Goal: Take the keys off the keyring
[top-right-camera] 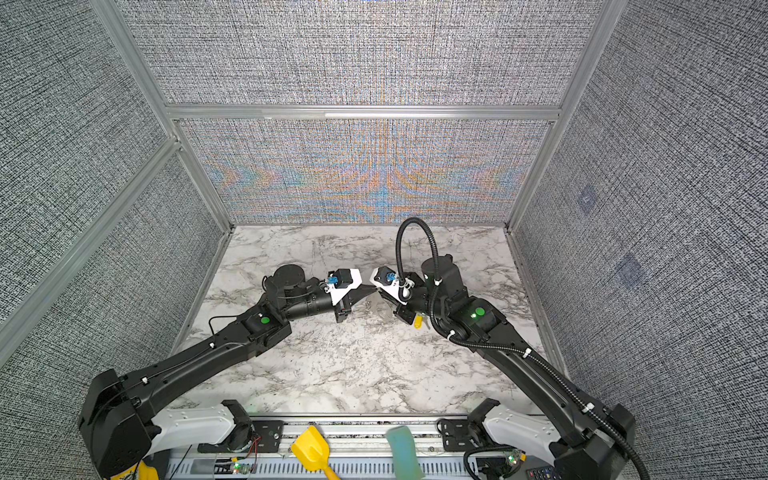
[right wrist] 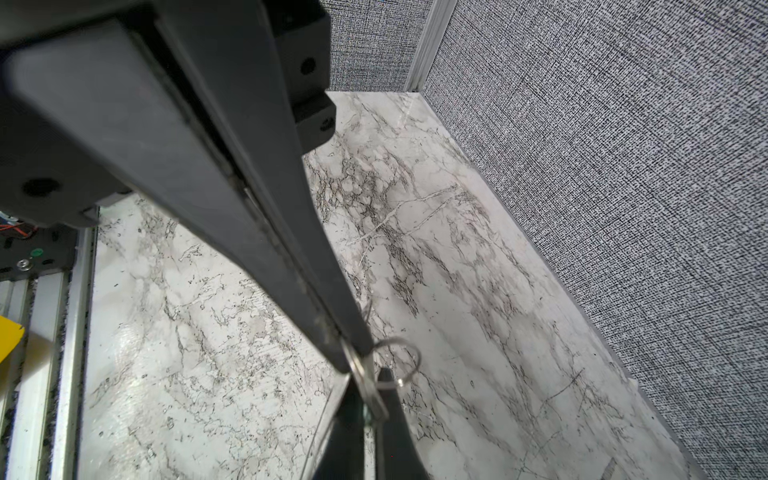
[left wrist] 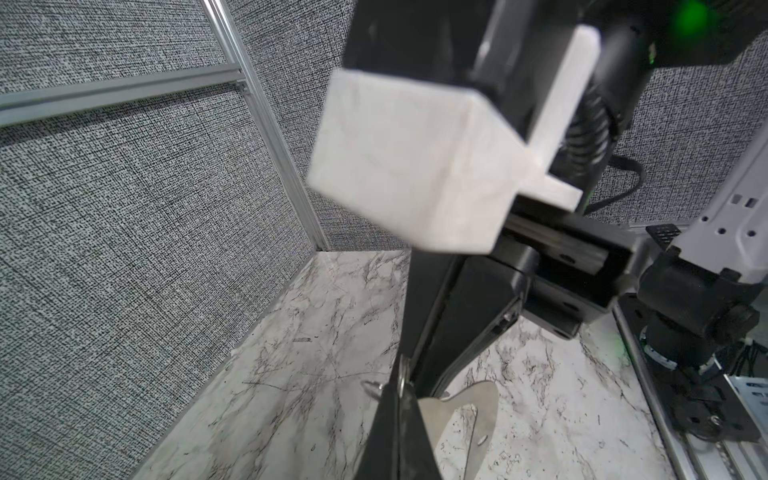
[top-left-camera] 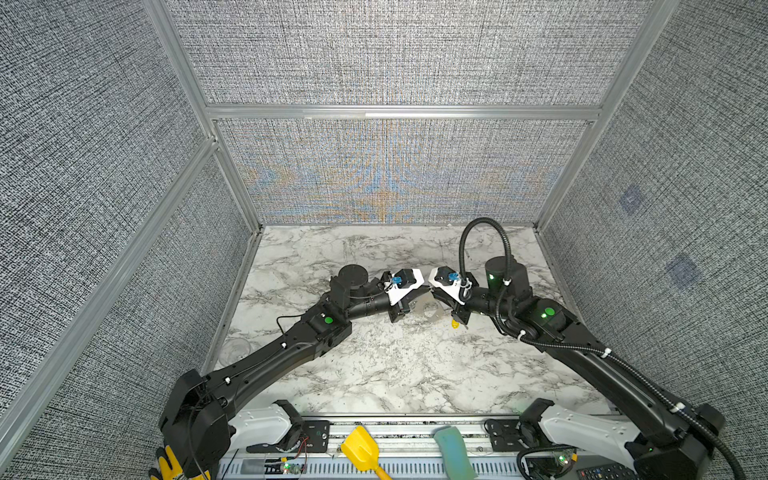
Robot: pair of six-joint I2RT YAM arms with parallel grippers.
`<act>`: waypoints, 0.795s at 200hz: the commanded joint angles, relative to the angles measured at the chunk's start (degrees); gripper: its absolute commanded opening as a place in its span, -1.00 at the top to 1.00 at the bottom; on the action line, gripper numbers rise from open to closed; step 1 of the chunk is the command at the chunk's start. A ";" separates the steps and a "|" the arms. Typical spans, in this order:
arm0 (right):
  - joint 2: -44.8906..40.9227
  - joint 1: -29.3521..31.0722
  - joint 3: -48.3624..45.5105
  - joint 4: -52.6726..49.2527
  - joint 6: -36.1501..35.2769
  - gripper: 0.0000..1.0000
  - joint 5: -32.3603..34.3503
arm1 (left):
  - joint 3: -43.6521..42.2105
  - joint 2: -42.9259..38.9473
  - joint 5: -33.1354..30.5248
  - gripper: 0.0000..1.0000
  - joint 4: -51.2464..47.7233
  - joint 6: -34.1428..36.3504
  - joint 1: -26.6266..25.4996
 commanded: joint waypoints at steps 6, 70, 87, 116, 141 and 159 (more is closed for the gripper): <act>0.74 1.45 1.32 -3.17 -3.19 1.00 -2.24 | -1.58 -0.48 -0.78 1.00 8.21 -4.50 0.94; 1.26 2.05 1.82 -8.16 -4.42 1.00 3.73 | -3.70 -2.30 -0.07 1.00 10.41 -6.03 3.06; 1.27 1.97 1.70 -8.34 -3.79 1.00 3.80 | -4.26 -2.95 0.55 1.00 10.83 -6.39 3.63; 0.89 1.73 1.06 -6.90 -2.23 1.00 5.10 | -4.52 -3.33 0.51 1.00 9.91 -6.17 4.01; 1.03 -0.06 -0.57 -5.18 0.75 1.00 7.26 | -4.37 -3.82 -2.40 1.00 5.78 -3.77 4.34; 0.87 -1.87 -2.86 -2.06 3.97 1.00 8.56 | -5.08 -4.08 -5.16 1.00 2.98 -3.21 5.06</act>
